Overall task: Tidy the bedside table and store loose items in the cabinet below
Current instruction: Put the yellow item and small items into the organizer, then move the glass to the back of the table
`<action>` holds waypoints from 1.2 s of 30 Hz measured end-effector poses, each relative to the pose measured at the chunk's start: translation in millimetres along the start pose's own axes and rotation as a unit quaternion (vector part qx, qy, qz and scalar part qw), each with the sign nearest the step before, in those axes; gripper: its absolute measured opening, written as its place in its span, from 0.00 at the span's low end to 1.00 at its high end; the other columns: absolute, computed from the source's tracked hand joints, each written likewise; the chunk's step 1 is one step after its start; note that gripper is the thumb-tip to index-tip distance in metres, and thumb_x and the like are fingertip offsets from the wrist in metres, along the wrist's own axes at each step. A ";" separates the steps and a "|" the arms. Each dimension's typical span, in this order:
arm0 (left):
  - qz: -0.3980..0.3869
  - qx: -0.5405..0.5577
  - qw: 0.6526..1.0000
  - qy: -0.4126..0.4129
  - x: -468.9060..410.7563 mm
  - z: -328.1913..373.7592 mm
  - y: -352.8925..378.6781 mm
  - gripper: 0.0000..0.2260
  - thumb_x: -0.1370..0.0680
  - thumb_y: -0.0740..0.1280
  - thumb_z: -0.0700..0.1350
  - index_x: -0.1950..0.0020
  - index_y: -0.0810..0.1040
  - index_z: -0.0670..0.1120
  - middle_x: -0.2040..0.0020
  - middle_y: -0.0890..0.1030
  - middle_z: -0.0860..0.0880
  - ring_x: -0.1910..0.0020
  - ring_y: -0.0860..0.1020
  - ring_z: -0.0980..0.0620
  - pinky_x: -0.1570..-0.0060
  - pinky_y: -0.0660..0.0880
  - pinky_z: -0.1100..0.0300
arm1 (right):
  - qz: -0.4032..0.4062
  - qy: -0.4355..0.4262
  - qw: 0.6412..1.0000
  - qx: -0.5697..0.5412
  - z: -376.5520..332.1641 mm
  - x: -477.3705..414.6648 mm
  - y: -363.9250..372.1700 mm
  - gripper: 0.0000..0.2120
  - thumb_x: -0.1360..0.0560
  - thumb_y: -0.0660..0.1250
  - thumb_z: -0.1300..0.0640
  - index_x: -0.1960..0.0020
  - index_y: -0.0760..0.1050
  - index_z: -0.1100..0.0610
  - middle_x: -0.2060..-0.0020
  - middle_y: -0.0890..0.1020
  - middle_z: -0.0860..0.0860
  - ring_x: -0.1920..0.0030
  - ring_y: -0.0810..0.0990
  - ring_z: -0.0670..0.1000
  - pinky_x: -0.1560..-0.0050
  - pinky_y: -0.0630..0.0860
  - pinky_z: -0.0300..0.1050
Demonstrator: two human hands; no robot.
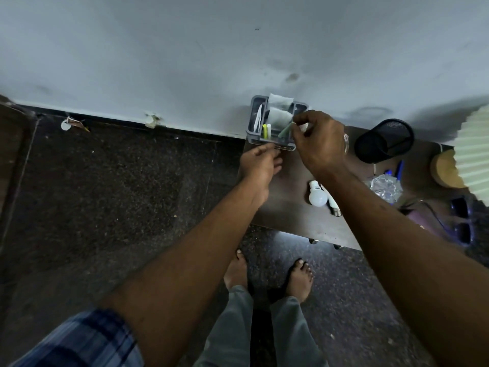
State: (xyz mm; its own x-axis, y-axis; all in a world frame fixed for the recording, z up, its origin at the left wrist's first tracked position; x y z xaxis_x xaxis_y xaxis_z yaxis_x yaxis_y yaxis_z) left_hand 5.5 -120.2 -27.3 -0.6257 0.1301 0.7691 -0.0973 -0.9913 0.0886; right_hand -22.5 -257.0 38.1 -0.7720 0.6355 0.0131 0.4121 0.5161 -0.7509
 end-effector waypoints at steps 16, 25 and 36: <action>0.037 -0.026 0.998 -0.052 -8.2 -27.1 -32.2 0.10 0.20 0.65 0.37 0.40 0.80 0.41 0.54 0.81 0.45 0.62 0.79 0.52 0.57 0.79 0.59 | -0.016 -0.015 0.999 0.024 7.2 -11.6 27.9 0.09 0.23 0.69 0.57 0.44 0.84 0.57 0.48 0.86 0.52 0.50 0.84 0.53 0.53 0.73 0.39; 0.028 -0.040 0.997 -0.057 -4.9 -33.3 -26.9 0.08 0.20 0.65 0.38 0.43 0.81 0.43 0.56 0.82 0.46 0.60 0.80 0.51 0.49 0.81 0.54 | 0.015 -0.003 0.999 -0.031 23.3 13.0 22.2 0.04 0.23 0.70 0.56 0.50 0.82 0.54 0.54 0.85 0.49 0.60 0.80 0.48 0.60 0.69 0.33; -0.002 -0.049 0.998 -0.047 8.3 -43.7 -8.9 0.06 0.21 0.66 0.36 0.49 0.80 0.46 0.58 0.82 0.47 0.63 0.80 0.52 0.57 0.78 0.58 | 0.021 0.026 0.998 -0.046 42.0 49.1 16.3 0.02 0.24 0.71 0.56 0.51 0.80 0.53 0.55 0.84 0.48 0.62 0.82 0.50 0.60 0.79 0.45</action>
State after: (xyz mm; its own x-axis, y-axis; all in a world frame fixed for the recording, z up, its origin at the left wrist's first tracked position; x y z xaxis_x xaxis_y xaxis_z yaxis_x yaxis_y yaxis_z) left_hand -32.7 -109.4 -49.4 -0.5500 0.1275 0.8254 -0.1785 -0.9834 0.0330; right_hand -74.1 -241.5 -1.2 -0.7283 0.6850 0.0193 0.4873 0.5375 -0.6882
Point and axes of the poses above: each hand's wrist, its own x-axis away from the middle knuckle, its own y-axis out of the palm, z = x × y, the point moved 4 cm from there along -x, towards the middle knuckle
